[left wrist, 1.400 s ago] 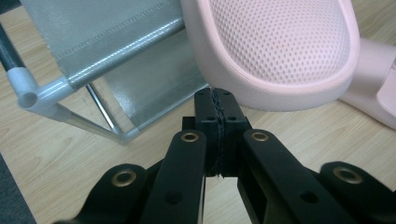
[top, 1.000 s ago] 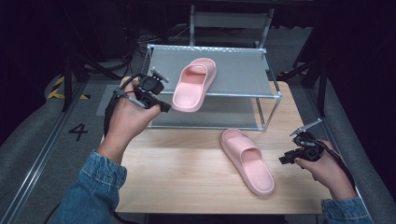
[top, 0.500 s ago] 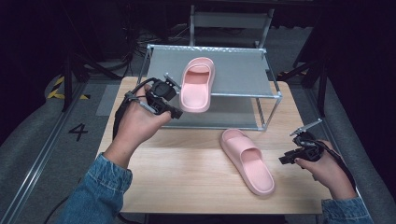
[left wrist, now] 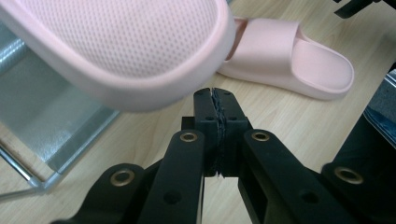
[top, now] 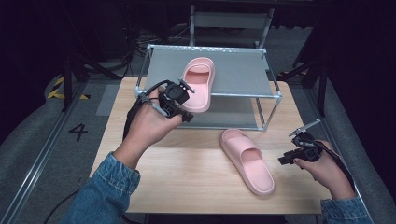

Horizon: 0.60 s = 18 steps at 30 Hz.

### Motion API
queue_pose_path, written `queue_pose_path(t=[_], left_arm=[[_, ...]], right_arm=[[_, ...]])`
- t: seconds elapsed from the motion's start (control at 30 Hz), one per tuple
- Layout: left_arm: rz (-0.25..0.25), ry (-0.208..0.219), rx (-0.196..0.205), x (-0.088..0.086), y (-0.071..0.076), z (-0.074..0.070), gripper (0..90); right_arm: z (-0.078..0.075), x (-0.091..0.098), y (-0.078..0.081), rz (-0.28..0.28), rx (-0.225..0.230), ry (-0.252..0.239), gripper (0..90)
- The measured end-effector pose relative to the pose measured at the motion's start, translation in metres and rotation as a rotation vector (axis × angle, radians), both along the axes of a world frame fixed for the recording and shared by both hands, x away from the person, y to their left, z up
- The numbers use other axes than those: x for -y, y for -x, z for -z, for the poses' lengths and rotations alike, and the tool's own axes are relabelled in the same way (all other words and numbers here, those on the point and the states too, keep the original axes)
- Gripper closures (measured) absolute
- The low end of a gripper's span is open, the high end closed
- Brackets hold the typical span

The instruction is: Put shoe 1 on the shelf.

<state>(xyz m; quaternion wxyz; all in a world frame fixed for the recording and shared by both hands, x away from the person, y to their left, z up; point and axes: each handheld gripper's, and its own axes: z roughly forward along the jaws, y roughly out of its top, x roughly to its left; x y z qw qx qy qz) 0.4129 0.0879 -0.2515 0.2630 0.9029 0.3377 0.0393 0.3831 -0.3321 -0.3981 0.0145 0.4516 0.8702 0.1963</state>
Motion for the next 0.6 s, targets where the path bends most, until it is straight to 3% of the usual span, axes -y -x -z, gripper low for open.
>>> queue_pose_path(t=[0.33, 0.6], left_arm=[[-0.022, -0.004, 0.012, 0.011, -0.019, 0.002, 89.6], [-0.044, 0.032, 0.006, 0.016, -0.043, 0.008, 89.6]], right_arm=[[0.0, 0.001, 0.002, 0.001, 0.0, 0.001, 59.9], [0.001, 0.006, 0.004, 0.014, -0.001, -0.002, 59.9]])
